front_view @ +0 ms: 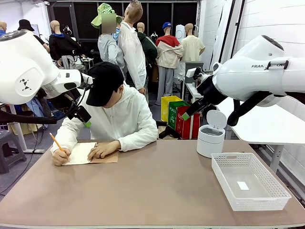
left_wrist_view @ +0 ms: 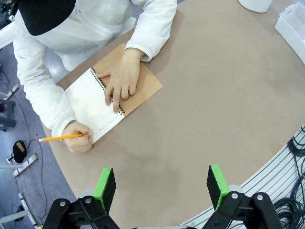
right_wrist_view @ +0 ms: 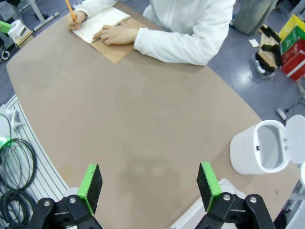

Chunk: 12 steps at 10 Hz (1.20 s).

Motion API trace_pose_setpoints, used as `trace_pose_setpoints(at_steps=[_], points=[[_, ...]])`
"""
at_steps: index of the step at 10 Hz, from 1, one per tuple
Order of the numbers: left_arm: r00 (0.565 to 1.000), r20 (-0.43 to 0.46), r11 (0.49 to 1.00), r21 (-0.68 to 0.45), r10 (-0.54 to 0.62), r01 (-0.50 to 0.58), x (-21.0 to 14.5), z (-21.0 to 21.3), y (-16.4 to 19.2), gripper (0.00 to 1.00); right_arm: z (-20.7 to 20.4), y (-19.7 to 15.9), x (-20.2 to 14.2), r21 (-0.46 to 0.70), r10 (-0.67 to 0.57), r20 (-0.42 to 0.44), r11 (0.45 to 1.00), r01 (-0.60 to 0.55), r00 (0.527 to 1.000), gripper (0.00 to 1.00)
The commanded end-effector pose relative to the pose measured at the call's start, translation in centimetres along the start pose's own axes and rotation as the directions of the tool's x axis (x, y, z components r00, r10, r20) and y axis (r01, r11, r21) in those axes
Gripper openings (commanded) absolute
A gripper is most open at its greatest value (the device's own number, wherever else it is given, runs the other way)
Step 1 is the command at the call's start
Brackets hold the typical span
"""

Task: Sort the paper based on its condition.
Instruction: If a person hands you a paper, place it in the Organizing basket , and if it's crumpled, put it in the Trash can.

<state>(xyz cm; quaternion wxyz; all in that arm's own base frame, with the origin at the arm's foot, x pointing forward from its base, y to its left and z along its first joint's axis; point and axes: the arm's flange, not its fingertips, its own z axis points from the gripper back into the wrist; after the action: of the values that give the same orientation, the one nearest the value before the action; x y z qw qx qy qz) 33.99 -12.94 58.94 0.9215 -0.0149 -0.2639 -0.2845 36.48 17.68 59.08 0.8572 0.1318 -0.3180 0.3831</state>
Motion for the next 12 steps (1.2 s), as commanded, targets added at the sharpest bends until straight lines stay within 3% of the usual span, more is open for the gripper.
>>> trace_pose_setpoints(at_steps=[1, 12], points=[[1.000, 0.003, 1.000, 0.001, -0.004, 0.004, -0.01, 0.10, 0.08, 1.00, -0.07, 0.03, 0.00, 0.007, -0.001, 0.001, 1.000, 0.001, 1.000, 1.00], [1.000, 0.003, 1.000, 0.001, -0.004, 0.004, -0.01, 0.10, 0.08, 1.00, -0.07, 0.03, 0.00, 0.007, -0.001, 0.001, 1.000, 0.001, 1.000, 1.00]])
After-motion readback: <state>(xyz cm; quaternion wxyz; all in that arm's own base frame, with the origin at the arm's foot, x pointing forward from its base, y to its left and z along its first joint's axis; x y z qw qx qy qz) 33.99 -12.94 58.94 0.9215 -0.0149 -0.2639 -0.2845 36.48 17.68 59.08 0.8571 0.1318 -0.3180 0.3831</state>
